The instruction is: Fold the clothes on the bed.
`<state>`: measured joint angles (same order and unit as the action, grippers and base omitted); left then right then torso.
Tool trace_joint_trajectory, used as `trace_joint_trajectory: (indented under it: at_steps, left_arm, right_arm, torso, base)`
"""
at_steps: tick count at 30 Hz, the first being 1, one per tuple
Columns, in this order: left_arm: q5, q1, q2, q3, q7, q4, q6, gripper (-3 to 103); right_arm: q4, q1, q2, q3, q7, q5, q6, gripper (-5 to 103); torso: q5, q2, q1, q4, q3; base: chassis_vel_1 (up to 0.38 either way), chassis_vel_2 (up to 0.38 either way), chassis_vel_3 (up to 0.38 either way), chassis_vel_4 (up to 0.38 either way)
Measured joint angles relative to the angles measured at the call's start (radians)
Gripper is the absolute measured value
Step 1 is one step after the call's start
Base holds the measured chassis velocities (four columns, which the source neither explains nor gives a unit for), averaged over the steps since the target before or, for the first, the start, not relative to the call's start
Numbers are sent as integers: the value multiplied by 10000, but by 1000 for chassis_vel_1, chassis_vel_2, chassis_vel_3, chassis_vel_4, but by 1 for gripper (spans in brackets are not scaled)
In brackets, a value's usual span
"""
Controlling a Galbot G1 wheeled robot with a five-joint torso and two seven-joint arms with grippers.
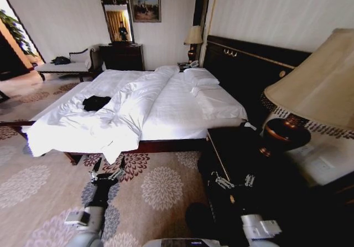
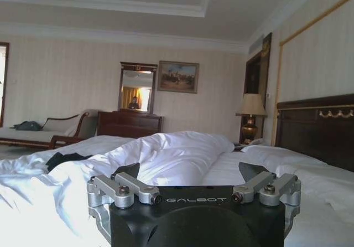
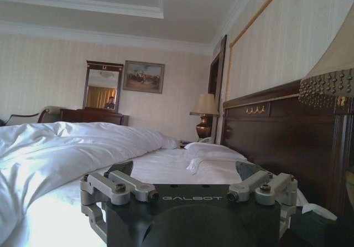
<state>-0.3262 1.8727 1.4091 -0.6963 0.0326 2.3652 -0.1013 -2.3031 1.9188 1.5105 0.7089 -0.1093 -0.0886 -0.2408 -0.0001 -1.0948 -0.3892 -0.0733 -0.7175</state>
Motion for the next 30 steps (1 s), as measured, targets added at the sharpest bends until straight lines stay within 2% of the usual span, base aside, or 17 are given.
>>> trace_joint_trajectory:
  at_steps: [9, 19, 21, 30]
  left_arm:
    - [-361, -47, -174, -654, -139, 46, 99, 100]
    - [-235, 149, -95, -581, -183, 191, 59, 100]
    - [-147, 183, -52, -505, -213, 174, 11, 100]
    - [-42, 202, 9, -424, -264, 136, -45, 100]
  right_arm:
    - [234, -465, -516, 734, 122, -509, 173, 100]
    - [308, -685, -1461, 1355, -96, -1392, 278, 100]
    - [293, -695, -1680, 1399, -382, -1636, 299, 100]
    - [213, -634, -1693, 1092, -775, -1439, 186, 100]
  torso:
    - [1, 0, 0, -1, 0]
    - [3, 0, 0, -1, 0]
    - [2, 0, 0, 0, 0]
    - [1, 0, 0, -1, 0]
  base:
    - [-70, 73, 78, -79]
    - [-82, 76, 80, -81]
    - [-84, 75, 85, -74]
    - [-82, 80, 80, -88]
